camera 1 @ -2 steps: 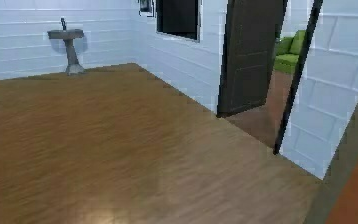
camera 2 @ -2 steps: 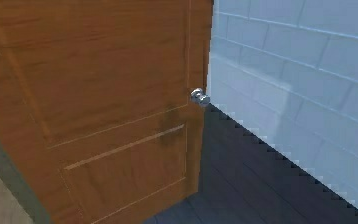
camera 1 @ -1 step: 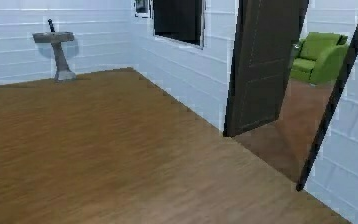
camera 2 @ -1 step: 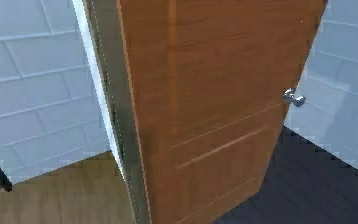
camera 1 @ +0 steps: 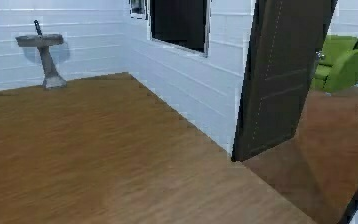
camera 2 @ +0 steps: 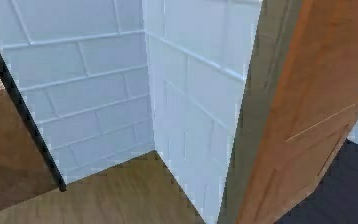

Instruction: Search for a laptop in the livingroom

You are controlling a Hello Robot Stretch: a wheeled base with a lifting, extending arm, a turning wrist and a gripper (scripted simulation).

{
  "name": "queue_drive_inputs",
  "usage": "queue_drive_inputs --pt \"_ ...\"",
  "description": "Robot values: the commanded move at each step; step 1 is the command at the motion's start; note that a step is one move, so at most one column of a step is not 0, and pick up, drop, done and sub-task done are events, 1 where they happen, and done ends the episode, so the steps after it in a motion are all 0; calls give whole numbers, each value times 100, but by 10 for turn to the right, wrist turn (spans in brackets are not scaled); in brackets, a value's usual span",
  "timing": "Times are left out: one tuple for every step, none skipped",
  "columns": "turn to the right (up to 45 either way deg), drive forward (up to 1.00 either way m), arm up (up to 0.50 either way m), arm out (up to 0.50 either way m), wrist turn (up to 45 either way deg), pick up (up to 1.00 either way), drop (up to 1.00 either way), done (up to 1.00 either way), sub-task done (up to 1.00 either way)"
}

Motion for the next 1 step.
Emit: queue_drive_inputs --pt "270 0 0 0 0 0 0 0 0"
